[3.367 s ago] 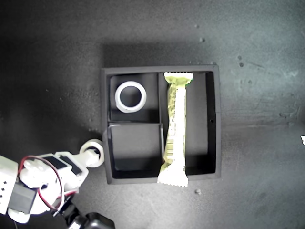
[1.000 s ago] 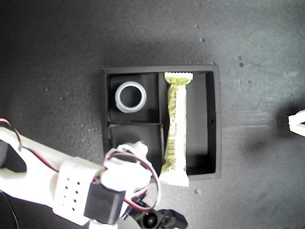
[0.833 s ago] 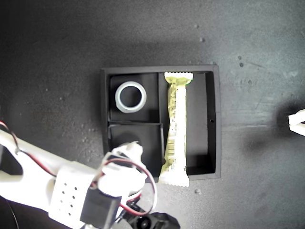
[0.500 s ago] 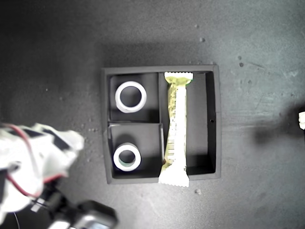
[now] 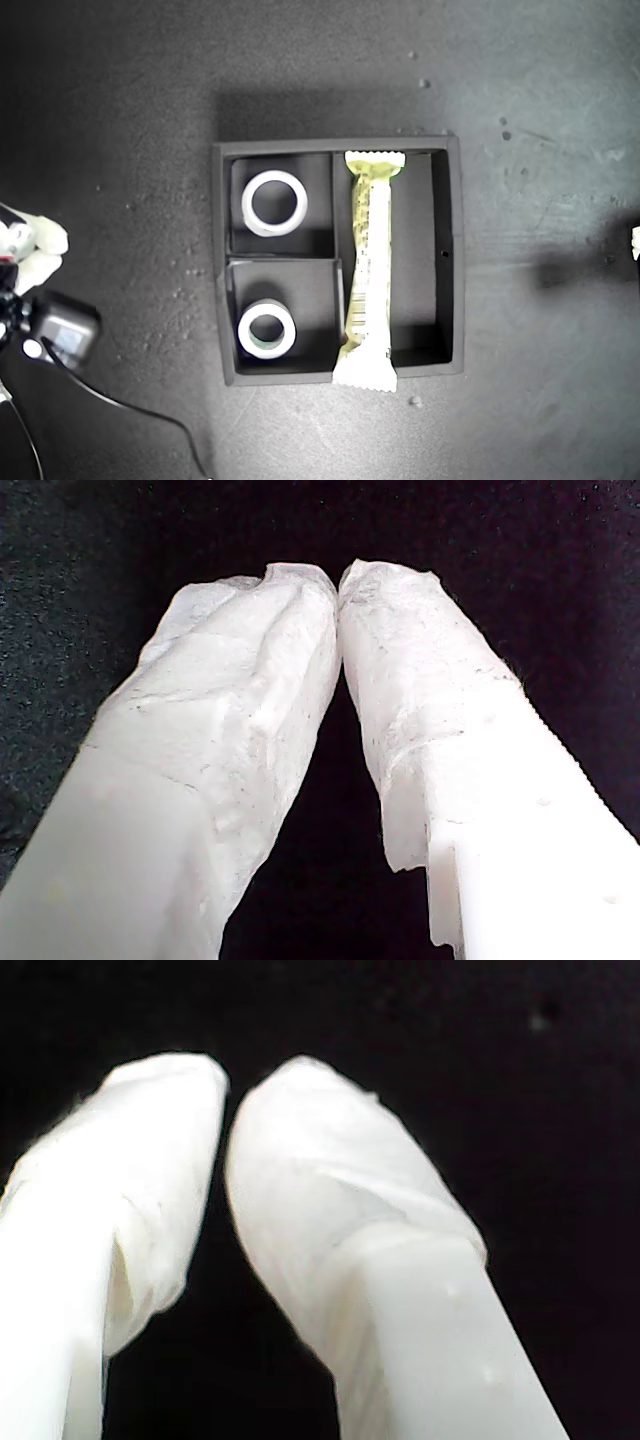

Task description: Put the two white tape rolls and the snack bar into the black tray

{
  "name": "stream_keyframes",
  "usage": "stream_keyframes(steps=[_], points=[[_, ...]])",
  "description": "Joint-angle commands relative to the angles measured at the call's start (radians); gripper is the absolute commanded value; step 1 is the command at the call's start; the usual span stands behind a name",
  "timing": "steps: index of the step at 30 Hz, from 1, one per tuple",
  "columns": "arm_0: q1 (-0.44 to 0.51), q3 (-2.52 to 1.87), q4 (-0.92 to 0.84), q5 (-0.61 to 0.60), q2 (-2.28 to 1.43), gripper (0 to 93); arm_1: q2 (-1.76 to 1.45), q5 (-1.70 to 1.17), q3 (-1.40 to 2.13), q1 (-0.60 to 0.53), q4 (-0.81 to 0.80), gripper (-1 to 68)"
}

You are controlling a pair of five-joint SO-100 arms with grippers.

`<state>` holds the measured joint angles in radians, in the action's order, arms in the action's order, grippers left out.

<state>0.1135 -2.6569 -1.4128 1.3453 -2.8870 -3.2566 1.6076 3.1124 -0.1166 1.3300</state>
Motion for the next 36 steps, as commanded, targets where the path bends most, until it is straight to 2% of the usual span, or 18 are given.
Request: stream_keyframes(steps=[1, 3, 13, 22, 30, 33, 36], points=[[-0.006, -0.161, -0.003, 0.015, -0.341, 0.0, 0.006, -0.21, 0.012, 0.005, -0.009, 0.2], [0.002, -0.242, -0.051, 0.02, -0.497, 0.0, 0.006, -0.21, 0.012, 0.005, -0.009, 0.2], [0.038, -0.367, -0.023, 0.066, -0.499, 0.0, 0.006, -0.209, 0.012, 0.0, -0.009, 0.2], [0.115, -0.482, 0.054, 0.149, -0.497, 0.0, -0.064, -0.216, 0.012, 0.005, 0.015, 0.2], [0.089, -0.482, 0.017, 0.241, -0.497, 0.2, -0.092, -0.221, 0.012, 0.011, 0.011, 0.2], [0.092, -0.482, 0.017, 0.195, -0.497, 0.2, -0.092, -0.221, 0.012, 0.011, 0.011, 0.2], [0.094, -0.482, 0.017, 0.005, -0.497, 0.2, -0.092, -0.221, 0.012, 0.011, 0.011, 0.2]])
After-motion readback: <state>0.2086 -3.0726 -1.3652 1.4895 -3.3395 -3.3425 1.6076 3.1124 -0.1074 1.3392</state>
